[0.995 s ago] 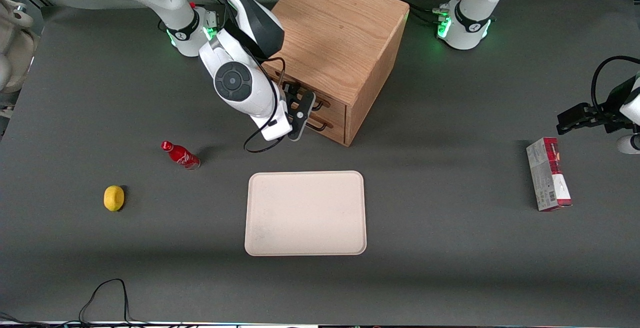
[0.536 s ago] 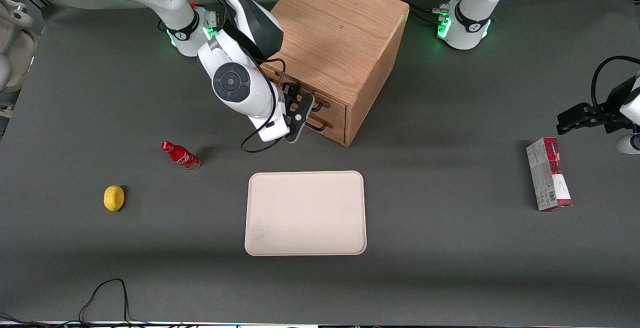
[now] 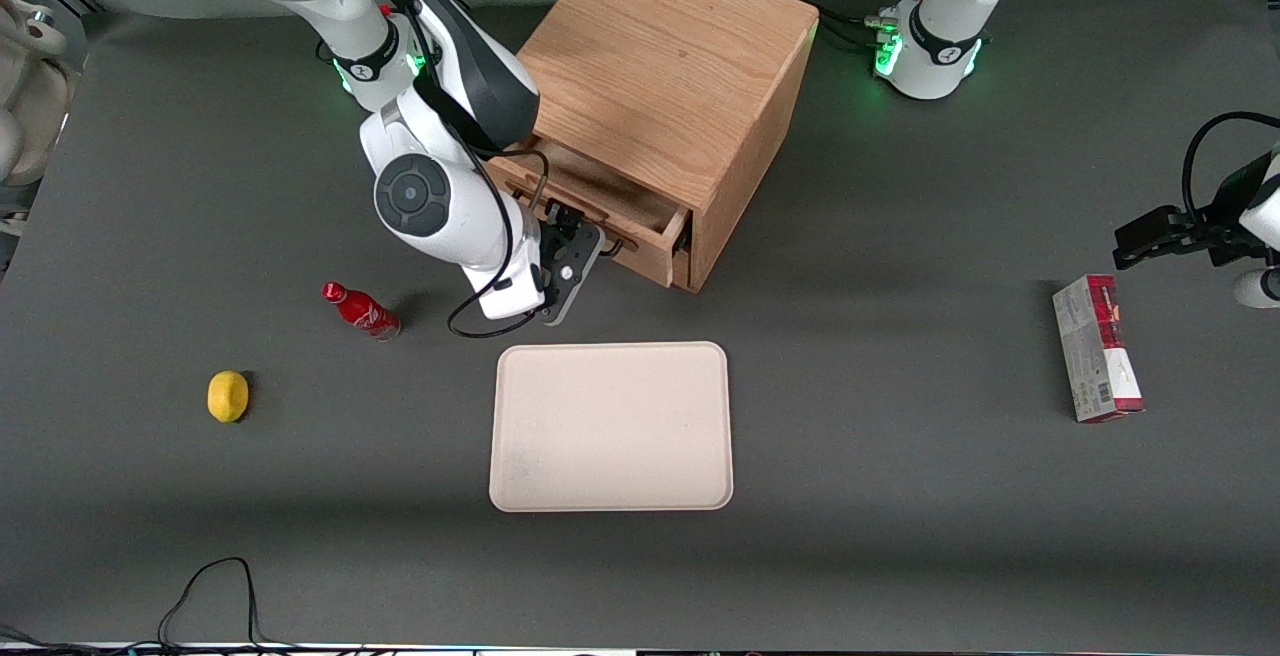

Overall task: Open upper drawer
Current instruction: 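Pull the upper drawer outward from the cabinet with the right gripper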

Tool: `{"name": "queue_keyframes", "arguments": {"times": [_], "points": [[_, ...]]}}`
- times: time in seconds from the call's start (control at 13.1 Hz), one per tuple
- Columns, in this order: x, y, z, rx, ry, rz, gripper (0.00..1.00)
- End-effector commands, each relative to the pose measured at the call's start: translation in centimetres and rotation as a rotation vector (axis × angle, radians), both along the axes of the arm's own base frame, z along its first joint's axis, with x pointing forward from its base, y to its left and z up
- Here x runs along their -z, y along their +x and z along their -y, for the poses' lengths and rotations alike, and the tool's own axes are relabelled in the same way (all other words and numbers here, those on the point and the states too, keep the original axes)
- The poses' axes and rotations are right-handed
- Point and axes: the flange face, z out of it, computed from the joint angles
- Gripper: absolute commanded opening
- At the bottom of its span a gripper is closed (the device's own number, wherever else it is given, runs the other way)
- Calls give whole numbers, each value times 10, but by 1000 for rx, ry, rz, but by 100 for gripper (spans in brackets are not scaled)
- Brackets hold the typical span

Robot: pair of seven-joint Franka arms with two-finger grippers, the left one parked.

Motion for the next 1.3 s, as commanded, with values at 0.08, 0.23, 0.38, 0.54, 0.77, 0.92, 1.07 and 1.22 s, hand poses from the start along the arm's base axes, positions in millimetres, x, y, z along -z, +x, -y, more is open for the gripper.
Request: {"name": "queue_keyframes", "arguments": {"times": [0.08, 0.23, 0.38, 0.54, 0.77, 0.92, 1.07, 1.22], "points": [[4, 20, 13, 14, -11, 16, 100], [-3, 28, 19, 32, -6, 27, 100], [-5, 36, 29, 48, -2, 33, 100], [-8, 40, 33, 37, 4, 42, 100], [-5, 62, 56, 34, 11, 48, 100], [-14, 76, 60, 18, 10, 29, 100], [-15, 88, 74, 39, 13, 23, 100], [-14, 92, 80, 30, 15, 28, 100]]}}
